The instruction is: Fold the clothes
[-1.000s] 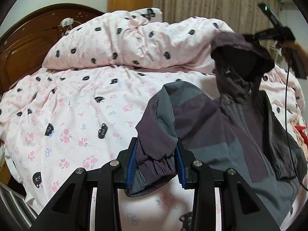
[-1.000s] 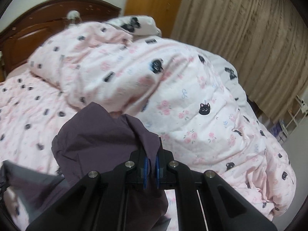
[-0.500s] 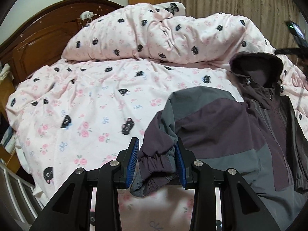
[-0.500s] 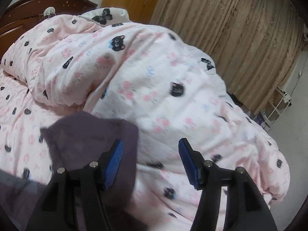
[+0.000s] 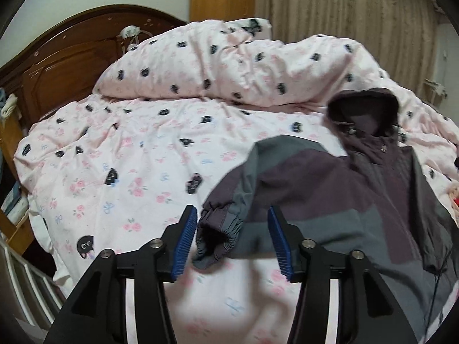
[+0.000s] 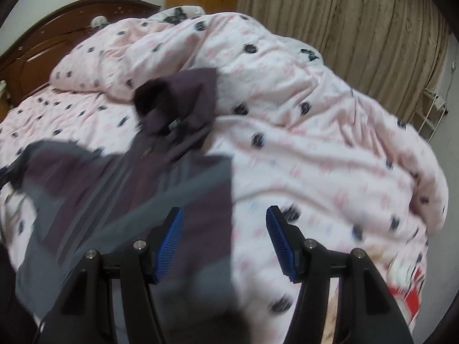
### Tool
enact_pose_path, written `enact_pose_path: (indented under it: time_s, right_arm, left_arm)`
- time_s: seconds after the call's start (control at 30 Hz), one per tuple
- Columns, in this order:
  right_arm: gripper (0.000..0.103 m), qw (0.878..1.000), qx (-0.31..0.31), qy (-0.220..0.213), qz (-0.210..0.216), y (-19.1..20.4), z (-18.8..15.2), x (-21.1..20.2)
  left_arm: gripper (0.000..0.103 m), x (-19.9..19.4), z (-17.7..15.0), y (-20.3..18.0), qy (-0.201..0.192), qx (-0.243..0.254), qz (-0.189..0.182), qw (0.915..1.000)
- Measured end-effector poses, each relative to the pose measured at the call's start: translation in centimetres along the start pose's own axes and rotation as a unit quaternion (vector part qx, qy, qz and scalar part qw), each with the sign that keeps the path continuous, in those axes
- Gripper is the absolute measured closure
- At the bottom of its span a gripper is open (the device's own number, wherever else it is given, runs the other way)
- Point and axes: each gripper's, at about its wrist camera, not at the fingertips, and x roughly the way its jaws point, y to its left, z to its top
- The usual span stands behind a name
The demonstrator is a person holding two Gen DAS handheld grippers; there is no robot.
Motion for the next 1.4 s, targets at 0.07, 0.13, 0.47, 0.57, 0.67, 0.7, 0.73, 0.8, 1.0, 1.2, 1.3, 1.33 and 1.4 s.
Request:
enact_pose_path:
  time_s: [0.07,0.13,0.47,0.57,0.67,0.7,0.73,0.8,1.0,1.2,1.3,1.33,1.4]
  right_arm:
    - [0.042,1.000,-0.008,0.000,0.019,1.9,-1.8,-1.3]
    - [0.042,0.999,-0.025,0.004,0.036,4.3,-3.2,-2.3]
    - [0.042,0.991,-0.113,0.025,0.067,15.5,-9.3,-3.0]
    - [0.043,0.990,-0.125,0.035,0.050,16.6,-10.1,-1.5]
    - [0.044,0.992,-0.110,0.047,0.045,16.4,-10.3,-0.1]
    - [0.047,0.992,-0.101,0.051,0.052,16.2,-10.4,0.2]
    - [0.049,0.992,-0.093,0.056,0.058,16.0,-10.4,0.6]
    - [0.062,0.993,-0.084,0.060,0.064,15.6,-10.3,0.8]
    - [0.074,0.993,-0.046,0.057,0.092,14.0,-9.4,0.4]
    - [0.076,0.995,-0.030,0.027,0.087,12.4,-7.9,-2.1]
    - [0.076,0.997,-0.007,0.004,0.075,10.1,-6.7,-4.0]
    - [0.076,0.998,0.003,-0.005,0.069,9.1,-6.3,-4.7]
    - [0.076,0.998,0.020,-0.018,0.056,7.2,-5.4,-5.9]
  left_arm:
    - [0.052,-0.4,0.0,-0.4,-0.005,0.006,-0.005,1.0000]
    - [0.048,-0.6,0.1,-0.6,-0.009,0.006,-0.008,0.9999]
    - [0.042,-0.5,-0.2,1.3,0.006,-0.019,-0.003,0.9998]
    - [0.042,0.0,-0.4,2.7,0.019,-0.041,0.003,0.9990]
    - [0.042,0.8,-0.8,4.3,0.036,-0.067,0.001,0.9971]
    - [0.042,1.1,-0.9,4.9,0.042,-0.077,0.000,0.9961]
    - [0.042,1.3,-1.1,5.4,0.048,-0.086,0.000,0.9951]
    - [0.042,1.9,-1.3,6.1,0.058,-0.100,0.000,0.9933]
    - [0.042,3.0,-1.7,6.6,0.078,-0.106,0.003,0.9913]
    - [0.042,3.1,-1.8,5.5,0.080,-0.087,0.000,0.9930]
    - [0.042,3.0,-1.7,4.8,0.076,-0.076,-0.004,0.9942]
    - [0.042,2.9,-1.6,4.5,0.074,-0.072,-0.006,0.9946]
    - [0.042,2.8,-1.6,3.9,0.072,-0.066,-0.008,0.9952]
